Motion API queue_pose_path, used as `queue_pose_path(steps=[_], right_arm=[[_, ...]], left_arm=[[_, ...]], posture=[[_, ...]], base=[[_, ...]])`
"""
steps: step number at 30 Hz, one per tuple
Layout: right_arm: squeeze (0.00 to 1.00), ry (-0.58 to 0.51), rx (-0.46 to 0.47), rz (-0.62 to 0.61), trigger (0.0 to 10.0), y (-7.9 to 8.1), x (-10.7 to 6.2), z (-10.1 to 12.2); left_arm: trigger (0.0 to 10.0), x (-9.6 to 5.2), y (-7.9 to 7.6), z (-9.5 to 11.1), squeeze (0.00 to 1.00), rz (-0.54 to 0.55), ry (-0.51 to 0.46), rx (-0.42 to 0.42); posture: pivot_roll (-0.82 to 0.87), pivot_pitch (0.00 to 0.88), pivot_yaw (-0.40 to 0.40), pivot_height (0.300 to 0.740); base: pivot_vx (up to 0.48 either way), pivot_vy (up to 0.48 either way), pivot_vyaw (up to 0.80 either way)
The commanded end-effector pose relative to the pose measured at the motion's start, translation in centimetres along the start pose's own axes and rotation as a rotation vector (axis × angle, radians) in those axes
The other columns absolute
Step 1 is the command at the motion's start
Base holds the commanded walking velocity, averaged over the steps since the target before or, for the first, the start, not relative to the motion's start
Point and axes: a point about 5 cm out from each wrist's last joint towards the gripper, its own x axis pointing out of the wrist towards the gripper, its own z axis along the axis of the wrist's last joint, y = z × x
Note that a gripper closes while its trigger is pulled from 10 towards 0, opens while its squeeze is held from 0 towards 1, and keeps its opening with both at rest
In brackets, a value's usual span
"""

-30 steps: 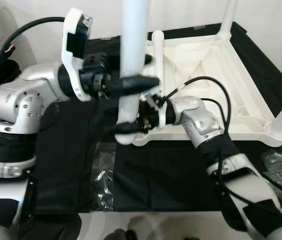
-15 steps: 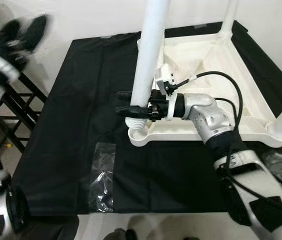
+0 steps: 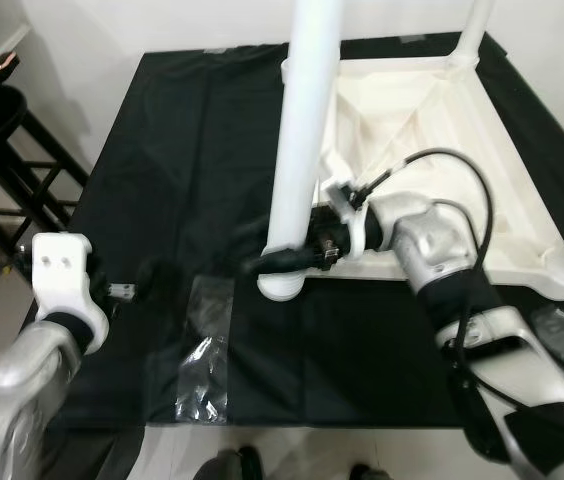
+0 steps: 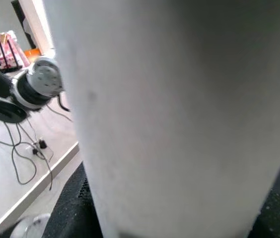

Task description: Building children table

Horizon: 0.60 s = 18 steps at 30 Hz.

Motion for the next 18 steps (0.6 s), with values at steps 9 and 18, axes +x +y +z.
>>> queue_pose_path(steps=[9, 18], right_arm=[[0.0, 0.068, -0.047, 0.005, 10.0, -0.8, -0.7, 2.1], [0.0, 0.066, -0.053, -0.011, 10.0, -1.2, -0.5, 1.7]], left_arm=[[10.0, -2.2, -1.0, 1.4, 0.0, 0.016, -0.079, -0.074], [10.0, -2.6, -1.2, 1.4, 0.0, 0.029, -0.109, -0.078]], posture=[[0.07, 0.449, 0.047, 0.74], [0.07, 0.464, 0.047, 0.74]], base=[[0.0, 0.0, 0.0], [0.0, 0.0, 0.0]])
